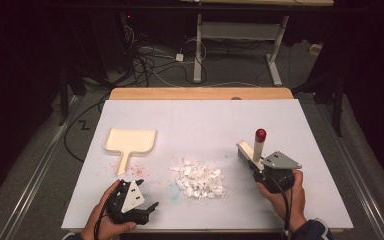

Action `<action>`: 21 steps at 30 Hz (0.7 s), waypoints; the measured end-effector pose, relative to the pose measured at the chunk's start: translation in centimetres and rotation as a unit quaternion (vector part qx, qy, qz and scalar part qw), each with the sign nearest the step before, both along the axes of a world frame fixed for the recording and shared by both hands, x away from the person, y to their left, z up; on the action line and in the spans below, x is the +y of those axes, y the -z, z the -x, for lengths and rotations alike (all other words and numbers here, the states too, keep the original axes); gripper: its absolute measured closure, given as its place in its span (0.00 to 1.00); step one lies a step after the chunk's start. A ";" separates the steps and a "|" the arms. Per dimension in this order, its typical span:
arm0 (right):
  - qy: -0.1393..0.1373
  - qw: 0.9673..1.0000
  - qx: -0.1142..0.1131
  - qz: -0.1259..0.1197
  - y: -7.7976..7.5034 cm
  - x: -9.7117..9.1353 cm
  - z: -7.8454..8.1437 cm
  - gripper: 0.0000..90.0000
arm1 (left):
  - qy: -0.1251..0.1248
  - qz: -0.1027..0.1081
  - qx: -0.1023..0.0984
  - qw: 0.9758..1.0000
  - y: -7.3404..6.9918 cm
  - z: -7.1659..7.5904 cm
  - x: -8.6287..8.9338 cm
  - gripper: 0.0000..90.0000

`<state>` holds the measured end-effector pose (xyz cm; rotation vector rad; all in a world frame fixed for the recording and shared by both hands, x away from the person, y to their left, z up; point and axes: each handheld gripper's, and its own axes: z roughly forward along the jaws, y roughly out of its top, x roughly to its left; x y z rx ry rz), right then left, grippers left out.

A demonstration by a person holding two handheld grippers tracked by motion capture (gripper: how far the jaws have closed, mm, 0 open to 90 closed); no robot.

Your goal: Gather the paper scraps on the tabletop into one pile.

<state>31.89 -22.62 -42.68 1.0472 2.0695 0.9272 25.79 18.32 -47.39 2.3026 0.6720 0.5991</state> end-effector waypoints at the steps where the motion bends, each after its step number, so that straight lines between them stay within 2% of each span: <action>1: 0.005 1.000 0.000 0.001 0.4 0.3 -0.3 0.75 | 0.002 0.000 0.000 1.000 0.0 0.0 -0.1 0.19; 2: 0.006 1.000 0.005 0.004 0.8 0.7 -0.6 0.75 | 0.002 0.001 0.002 1.000 0.0 0.0 -0.1 0.19; 4: 0.005 1.000 0.005 -0.008 1.1 1.5 -0.8 0.75 | 0.001 0.002 0.003 1.000 0.1 -0.1 -0.1 0.19; 6: -0.003 1.000 0.006 -0.003 1.3 2.8 -0.7 0.75 | -0.002 0.007 0.011 1.000 0.1 -0.3 -0.1 0.19; 8: -0.010 1.000 0.016 -0.020 1.6 4.0 -0.8 0.75 | -0.003 0.013 0.013 1.000 0.0 -0.4 -0.1 0.19; 11: -0.017 1.000 0.012 -0.018 1.9 6.0 -0.8 0.75 | 0.000 0.012 0.012 1.000 0.0 -0.3 -0.2 0.19; 16: -0.049 0.998 0.016 -0.031 2.0 9.5 -0.7 0.75 | 0.001 0.012 0.014 1.000 0.1 -0.4 -0.2 0.19; 21: -0.076 0.996 0.015 -0.048 1.7 11.6 -0.6 0.75 | 0.000 0.013 0.014 1.000 0.1 -0.3 0.0 0.19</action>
